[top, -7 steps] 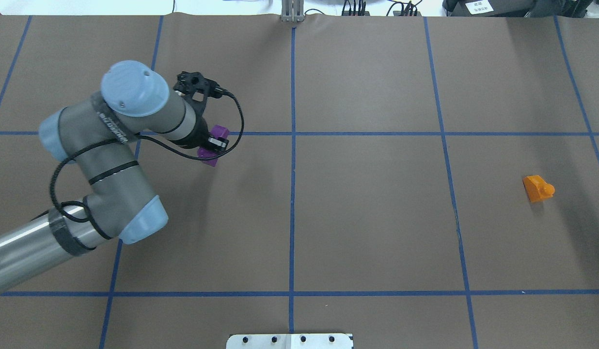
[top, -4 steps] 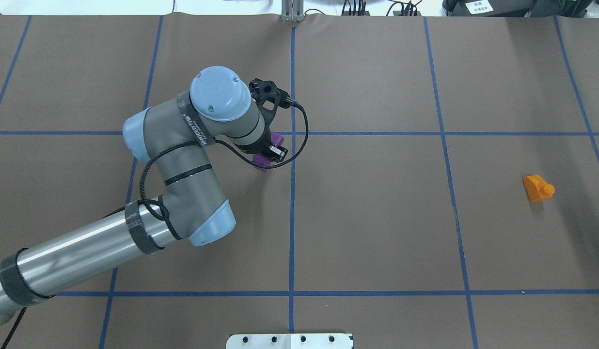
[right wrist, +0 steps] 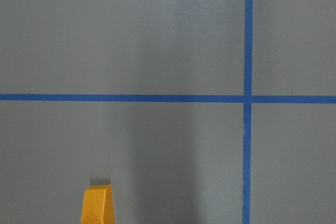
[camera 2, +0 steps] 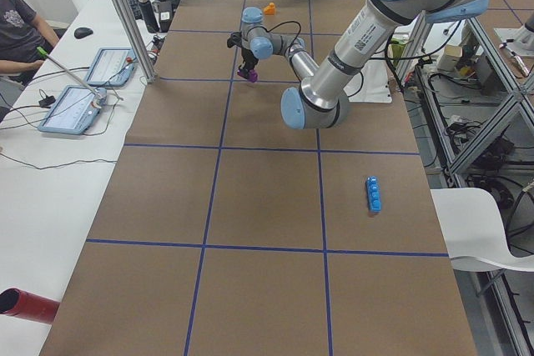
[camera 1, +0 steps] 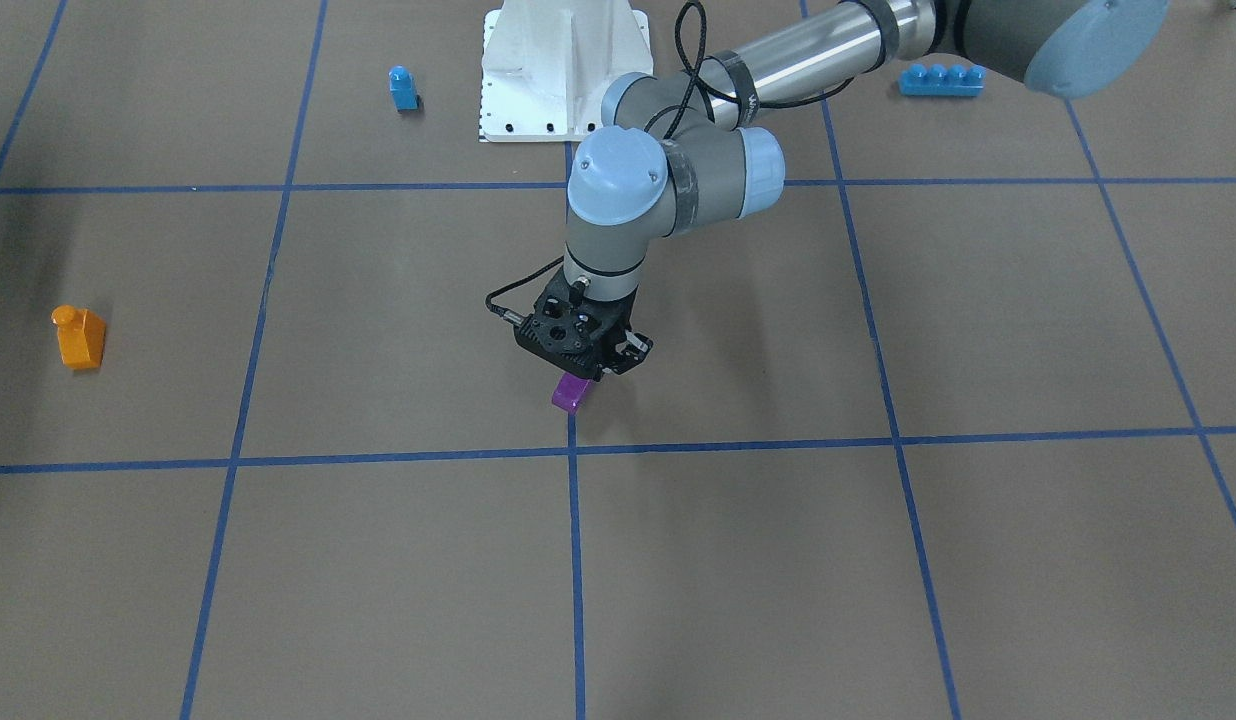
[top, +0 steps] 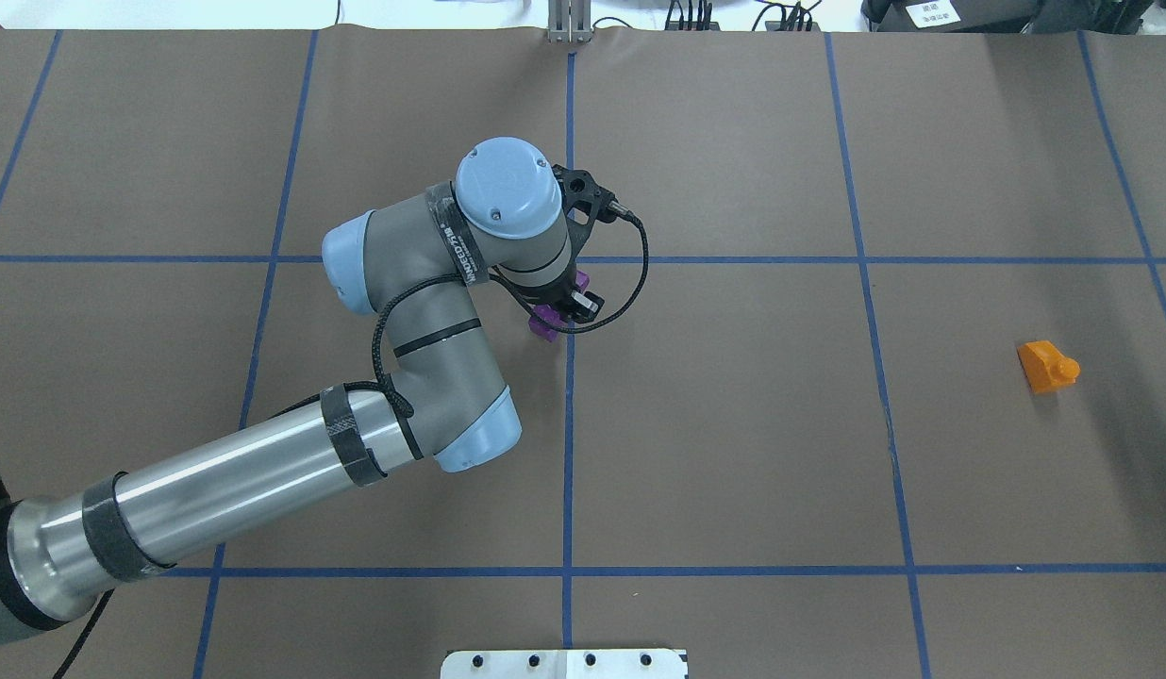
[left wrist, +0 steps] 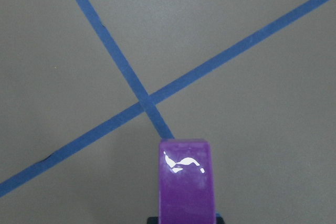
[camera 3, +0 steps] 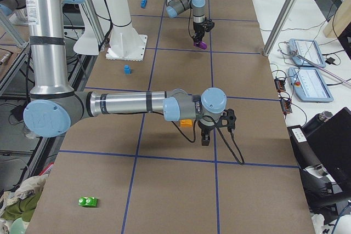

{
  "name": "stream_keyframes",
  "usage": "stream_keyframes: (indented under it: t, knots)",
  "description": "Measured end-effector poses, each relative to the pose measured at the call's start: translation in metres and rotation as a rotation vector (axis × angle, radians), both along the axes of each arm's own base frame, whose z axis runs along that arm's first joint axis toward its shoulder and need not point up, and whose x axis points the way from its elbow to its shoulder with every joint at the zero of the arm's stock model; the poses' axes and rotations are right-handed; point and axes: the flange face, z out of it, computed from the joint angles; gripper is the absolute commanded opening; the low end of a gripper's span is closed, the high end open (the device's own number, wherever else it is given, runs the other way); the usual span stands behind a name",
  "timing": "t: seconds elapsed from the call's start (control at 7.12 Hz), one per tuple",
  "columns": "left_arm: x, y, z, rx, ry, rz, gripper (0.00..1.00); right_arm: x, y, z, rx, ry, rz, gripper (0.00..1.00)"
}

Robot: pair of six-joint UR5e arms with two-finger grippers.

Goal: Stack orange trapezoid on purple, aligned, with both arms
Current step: 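Carry the purple block with the left gripper toward the table center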

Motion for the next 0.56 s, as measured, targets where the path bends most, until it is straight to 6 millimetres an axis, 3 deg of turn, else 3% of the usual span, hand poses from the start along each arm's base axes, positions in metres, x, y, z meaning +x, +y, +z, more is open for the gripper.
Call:
stream_keyframes:
  t: [0.14, 0.28, 0.56]
  knots:
    - [0.008, 0.002, -0.002, 0.000, -0.003, 0.007, 0.40, 0.000, 0.000, 0.000, 0.000, 0.000, 0.000, 1.00]
    - [0.014, 0.005, -0.004, 0.000, -0.004, 0.015, 0.99, 0.000, 0.000, 0.001, -0.002, 0.000, 0.000, 1.00]
    - [0.024, 0.012, -0.004, 0.005, -0.008, 0.016, 1.00, 0.000, 0.000, 0.002, -0.003, 0.000, 0.000, 1.00]
